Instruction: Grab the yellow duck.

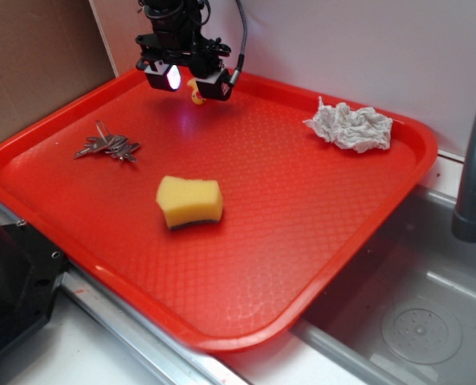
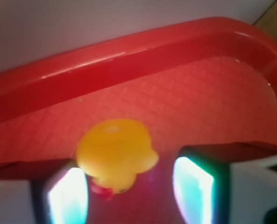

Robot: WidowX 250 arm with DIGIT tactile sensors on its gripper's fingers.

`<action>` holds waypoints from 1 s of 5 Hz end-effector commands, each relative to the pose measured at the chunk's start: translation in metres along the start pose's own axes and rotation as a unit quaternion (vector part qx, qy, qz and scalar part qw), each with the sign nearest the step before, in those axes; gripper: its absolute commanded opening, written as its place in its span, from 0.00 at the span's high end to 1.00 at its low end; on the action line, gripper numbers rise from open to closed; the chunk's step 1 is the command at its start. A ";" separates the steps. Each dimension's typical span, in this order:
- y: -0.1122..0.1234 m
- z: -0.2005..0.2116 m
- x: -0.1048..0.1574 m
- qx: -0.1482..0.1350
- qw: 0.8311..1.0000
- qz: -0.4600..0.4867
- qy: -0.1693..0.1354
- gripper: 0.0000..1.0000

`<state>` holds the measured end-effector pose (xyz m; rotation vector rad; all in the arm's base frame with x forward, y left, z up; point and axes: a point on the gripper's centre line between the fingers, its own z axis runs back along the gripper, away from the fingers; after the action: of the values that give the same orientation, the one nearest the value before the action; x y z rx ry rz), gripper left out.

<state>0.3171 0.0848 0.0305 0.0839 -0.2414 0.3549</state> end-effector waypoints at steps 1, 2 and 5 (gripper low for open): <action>-0.004 0.004 0.020 -0.010 1.000 -0.011 -0.026 1.00; -0.006 0.000 0.020 -0.005 1.000 -0.012 -0.021 1.00; -0.036 0.105 -0.042 0.068 0.997 0.023 0.027 1.00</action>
<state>0.2647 0.0230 0.1031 0.2192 -0.1122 0.4252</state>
